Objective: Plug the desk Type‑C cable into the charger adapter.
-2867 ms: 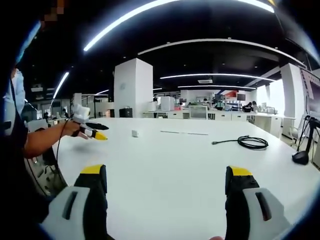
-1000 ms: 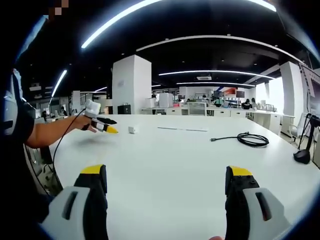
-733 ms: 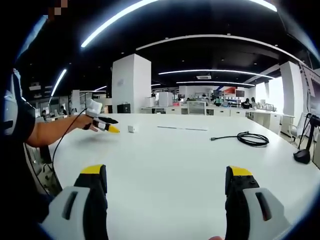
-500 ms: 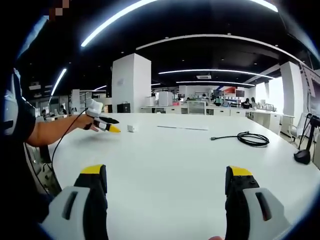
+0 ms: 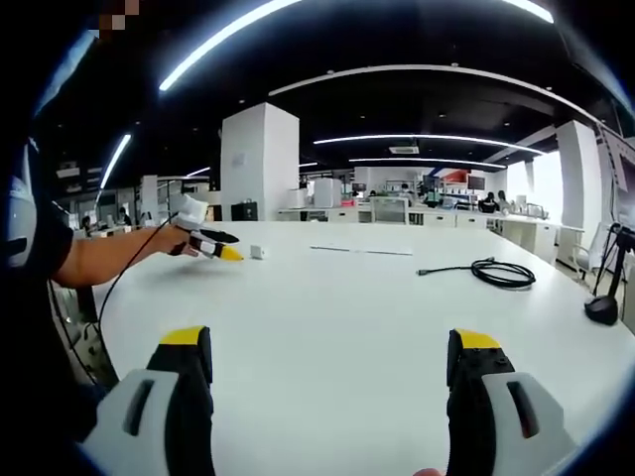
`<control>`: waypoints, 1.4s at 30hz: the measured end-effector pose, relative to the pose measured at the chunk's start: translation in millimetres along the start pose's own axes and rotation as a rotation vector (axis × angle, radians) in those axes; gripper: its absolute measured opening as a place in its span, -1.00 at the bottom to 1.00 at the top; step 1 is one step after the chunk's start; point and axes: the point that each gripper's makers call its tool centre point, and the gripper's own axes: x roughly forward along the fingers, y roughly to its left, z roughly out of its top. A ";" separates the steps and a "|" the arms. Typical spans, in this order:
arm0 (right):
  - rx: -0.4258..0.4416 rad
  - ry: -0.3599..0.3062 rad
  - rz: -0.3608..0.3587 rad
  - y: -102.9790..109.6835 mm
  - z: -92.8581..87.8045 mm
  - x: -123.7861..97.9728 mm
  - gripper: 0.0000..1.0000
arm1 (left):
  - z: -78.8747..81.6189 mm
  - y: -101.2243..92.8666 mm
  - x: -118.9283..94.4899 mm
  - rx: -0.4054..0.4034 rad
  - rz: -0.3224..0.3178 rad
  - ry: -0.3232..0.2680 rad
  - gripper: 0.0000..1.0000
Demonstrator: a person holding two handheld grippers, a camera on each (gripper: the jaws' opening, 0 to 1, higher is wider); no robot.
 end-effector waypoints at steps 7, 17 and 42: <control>-0.001 0.000 -0.004 -3.1 0.6 1.8 1.00 | 2.5 1.5 7.2 0.006 -0.003 -0.003 0.92; 0.003 0.004 -0.009 -6.4 -1.9 2.4 1.00 | 0.3 7.1 19.7 0.001 0.003 0.007 0.95; 0.015 0.017 -0.034 -14.4 -8.6 0.9 1.00 | 0.6 5.5 45.0 0.033 -0.023 0.005 0.69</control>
